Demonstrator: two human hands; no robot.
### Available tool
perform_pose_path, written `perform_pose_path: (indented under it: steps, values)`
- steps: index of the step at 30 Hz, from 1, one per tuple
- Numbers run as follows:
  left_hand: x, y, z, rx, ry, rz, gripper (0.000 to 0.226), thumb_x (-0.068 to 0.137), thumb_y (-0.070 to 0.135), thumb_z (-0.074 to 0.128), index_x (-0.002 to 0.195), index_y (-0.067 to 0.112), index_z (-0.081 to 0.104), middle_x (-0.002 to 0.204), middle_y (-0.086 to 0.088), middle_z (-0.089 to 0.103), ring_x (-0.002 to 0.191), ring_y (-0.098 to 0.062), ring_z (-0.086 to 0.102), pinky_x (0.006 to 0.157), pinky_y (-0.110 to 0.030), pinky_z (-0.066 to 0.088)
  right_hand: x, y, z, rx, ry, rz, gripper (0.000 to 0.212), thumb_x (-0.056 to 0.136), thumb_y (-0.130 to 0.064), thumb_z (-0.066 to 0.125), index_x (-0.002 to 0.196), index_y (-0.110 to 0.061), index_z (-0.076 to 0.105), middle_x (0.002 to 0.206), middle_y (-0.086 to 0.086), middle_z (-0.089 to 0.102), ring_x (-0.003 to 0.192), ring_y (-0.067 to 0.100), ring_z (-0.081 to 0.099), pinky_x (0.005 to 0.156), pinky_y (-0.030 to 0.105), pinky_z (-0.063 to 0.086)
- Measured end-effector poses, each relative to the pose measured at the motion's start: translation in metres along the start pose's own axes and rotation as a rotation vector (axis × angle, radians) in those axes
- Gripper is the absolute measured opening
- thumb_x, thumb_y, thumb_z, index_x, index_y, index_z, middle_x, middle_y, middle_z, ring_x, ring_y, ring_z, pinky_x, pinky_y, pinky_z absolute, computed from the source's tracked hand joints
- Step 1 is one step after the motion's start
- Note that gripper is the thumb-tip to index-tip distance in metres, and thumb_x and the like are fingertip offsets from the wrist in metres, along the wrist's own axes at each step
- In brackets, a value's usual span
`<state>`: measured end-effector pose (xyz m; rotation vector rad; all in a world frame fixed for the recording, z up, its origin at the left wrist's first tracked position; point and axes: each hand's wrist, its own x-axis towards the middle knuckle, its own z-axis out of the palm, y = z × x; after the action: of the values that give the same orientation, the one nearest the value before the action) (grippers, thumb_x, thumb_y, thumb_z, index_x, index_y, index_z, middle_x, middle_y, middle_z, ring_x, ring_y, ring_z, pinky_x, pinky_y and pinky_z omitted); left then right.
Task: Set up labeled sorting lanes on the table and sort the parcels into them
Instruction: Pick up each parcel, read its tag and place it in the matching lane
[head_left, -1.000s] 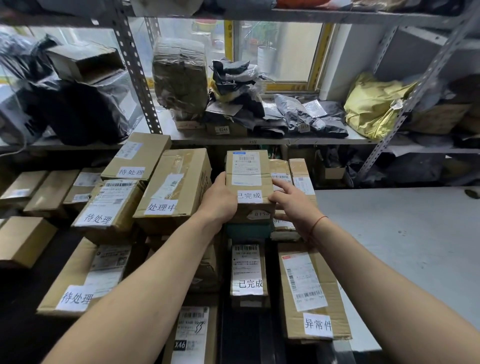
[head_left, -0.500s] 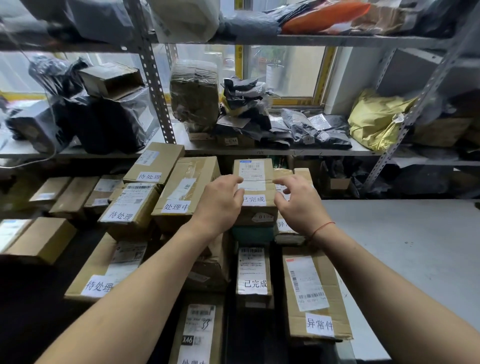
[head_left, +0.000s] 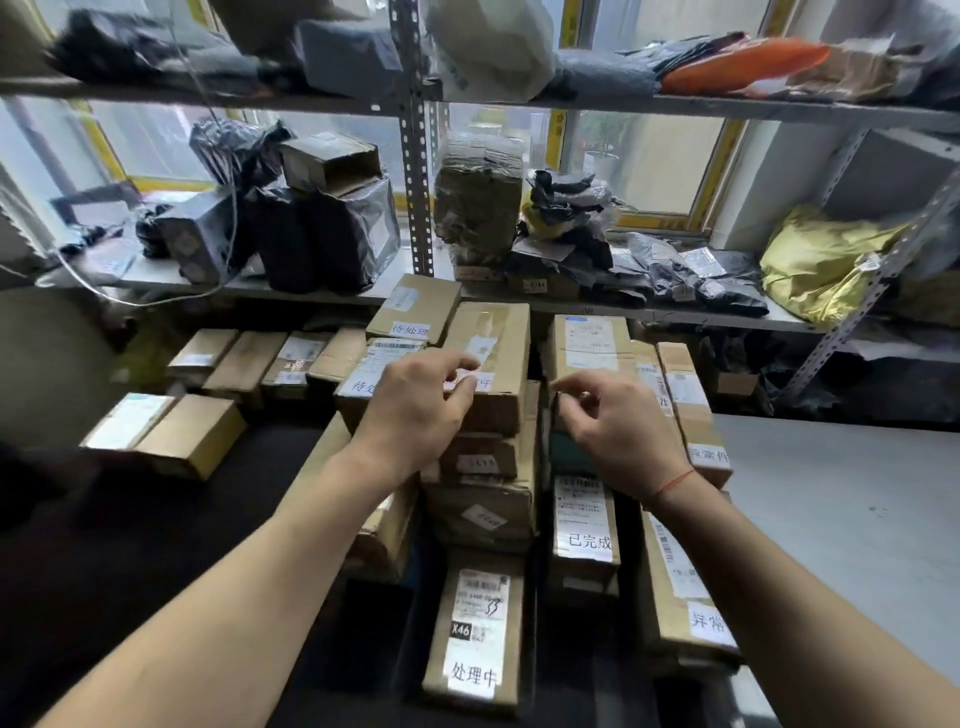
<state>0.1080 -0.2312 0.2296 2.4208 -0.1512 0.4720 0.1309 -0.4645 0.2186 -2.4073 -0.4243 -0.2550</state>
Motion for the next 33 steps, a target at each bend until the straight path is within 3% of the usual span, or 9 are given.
perform_pose_path:
  steps: [1,3,8,13,16,22,33]
  values:
    - [-0.005,-0.014,-0.010,0.005,-0.006,0.008,0.025,0.102,0.025,0.068,0.124,0.016,0.076,0.110,-0.002,0.076,0.099,-0.017,0.067,0.091,-0.037,0.056,-0.003,-0.013,0.009,0.003,0.005,0.000,0.020,0.102,-0.023,0.063,0.117,-0.020,0.076,0.098,-0.009,0.071,0.089,0.002,0.065,0.076,0.010,0.048]
    - [-0.016,-0.046,-0.030,0.014,-0.021,0.022,0.023,0.100,0.023,0.070,0.119,0.014,0.077,0.110,-0.003,0.076,0.102,-0.021,0.068,0.095,-0.039,0.055,-0.006,-0.042,0.032,0.010,0.034,0.000,0.021,0.102,-0.022,0.064,0.117,-0.020,0.077,0.100,-0.006,0.073,0.090,0.006,0.067,0.080,0.018,0.055]
    - [-0.041,-0.136,-0.090,0.064,-0.086,-0.007,0.022,0.099,0.027,0.069,0.118,0.016,0.076,0.112,-0.002,0.074,0.108,-0.021,0.063,0.089,-0.024,0.042,-0.003,-0.125,0.098,0.024,0.068,0.015,0.019,0.102,-0.021,0.065,0.116,-0.022,0.077,0.103,-0.008,0.073,0.092,0.009,0.068,0.086,0.027,0.057]
    - [-0.049,-0.214,-0.132,0.093,-0.094,-0.081,0.032,0.101,0.030,0.067,0.130,0.019,0.072,0.127,-0.003,0.072,0.122,-0.023,0.059,0.103,-0.036,0.046,0.014,-0.189,0.172,0.002,-0.019,-0.014,0.021,0.101,-0.021,0.064,0.119,-0.019,0.075,0.109,-0.004,0.072,0.097,0.012,0.065,0.089,0.030,0.054]
    - [-0.048,-0.252,-0.141,0.110,-0.121,-0.132,0.035,0.101,0.032,0.066,0.134,0.021,0.071,0.131,0.000,0.071,0.125,-0.022,0.058,0.105,-0.034,0.044,0.033,-0.208,0.221,-0.030,-0.086,-0.041,0.025,0.097,-0.019,0.064,0.119,-0.021,0.075,0.105,-0.006,0.067,0.093,0.012,0.061,0.090,0.034,0.054]
    - [-0.042,-0.328,-0.154,0.161,-0.150,-0.272,0.037,0.099,0.032,0.068,0.135,0.020,0.069,0.130,-0.001,0.072,0.124,-0.025,0.060,0.107,-0.041,0.049,0.083,-0.231,0.307,0.013,-0.230,-0.021,0.031,0.101,-0.026,0.061,0.130,-0.023,0.070,0.122,-0.002,0.068,0.111,0.014,0.064,0.101,0.033,0.052]
    - [-0.022,-0.475,-0.185,0.201,-0.186,-0.431,0.046,0.098,0.029,0.070,0.140,0.014,0.064,0.138,-0.006,0.067,0.129,-0.030,0.059,0.112,-0.041,0.045,0.153,-0.273,0.429,-0.002,-0.433,0.085,0.038,0.100,-0.027,0.059,0.137,-0.020,0.067,0.130,0.001,0.067,0.118,0.019,0.065,0.106,0.037,0.053]
